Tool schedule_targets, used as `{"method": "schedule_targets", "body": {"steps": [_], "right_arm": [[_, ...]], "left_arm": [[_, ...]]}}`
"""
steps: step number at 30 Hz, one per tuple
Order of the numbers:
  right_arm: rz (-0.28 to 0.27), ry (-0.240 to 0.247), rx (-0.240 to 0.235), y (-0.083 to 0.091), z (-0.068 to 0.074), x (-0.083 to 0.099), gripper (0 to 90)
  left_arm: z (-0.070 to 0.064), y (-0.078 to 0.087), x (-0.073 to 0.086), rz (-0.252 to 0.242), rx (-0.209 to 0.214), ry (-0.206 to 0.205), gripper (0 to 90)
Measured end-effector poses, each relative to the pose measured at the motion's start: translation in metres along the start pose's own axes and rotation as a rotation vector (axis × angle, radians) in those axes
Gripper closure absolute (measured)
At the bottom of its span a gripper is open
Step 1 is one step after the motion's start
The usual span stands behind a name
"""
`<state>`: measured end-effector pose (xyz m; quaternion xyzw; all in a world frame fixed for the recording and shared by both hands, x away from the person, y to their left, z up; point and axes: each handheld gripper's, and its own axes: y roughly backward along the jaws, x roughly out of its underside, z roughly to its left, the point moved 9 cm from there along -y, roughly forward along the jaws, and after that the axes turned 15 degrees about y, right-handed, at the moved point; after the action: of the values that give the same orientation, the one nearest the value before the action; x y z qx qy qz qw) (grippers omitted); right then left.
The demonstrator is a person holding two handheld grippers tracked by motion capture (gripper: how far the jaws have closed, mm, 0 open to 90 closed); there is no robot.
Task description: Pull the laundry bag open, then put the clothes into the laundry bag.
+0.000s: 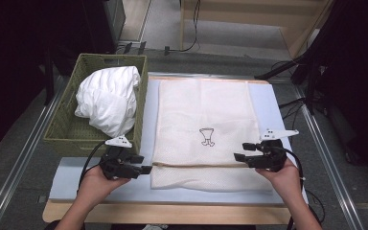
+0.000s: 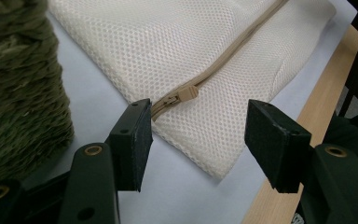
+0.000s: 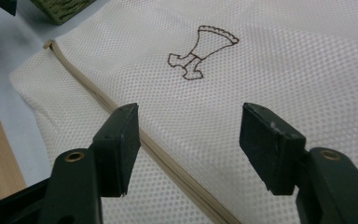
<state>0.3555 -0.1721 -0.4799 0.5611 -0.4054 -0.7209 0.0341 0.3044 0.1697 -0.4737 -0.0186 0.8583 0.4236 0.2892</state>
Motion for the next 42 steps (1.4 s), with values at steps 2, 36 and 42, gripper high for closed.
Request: {"method": "schedule_targets", "body": {"steps": [2, 36, 42], "right_arm": [[0.014, 0.006, -0.002, -0.005, 0.003, -0.002, 38.6], [0.036, 0.044, -0.02, -0.058, 0.04, -0.025, 43.0], [0.055, 0.044, -0.025, -0.069, 0.044, -0.023, 44.2]], "left_arm": [[0.0, 0.001, 0.001, 0.0, -0.001, 0.003, 42.0], [0.002, -0.001, 0.004, 0.016, -0.013, -0.018, 40.8], [0.0, -0.003, 0.003, 0.024, -0.007, -0.026, 40.8]]}}
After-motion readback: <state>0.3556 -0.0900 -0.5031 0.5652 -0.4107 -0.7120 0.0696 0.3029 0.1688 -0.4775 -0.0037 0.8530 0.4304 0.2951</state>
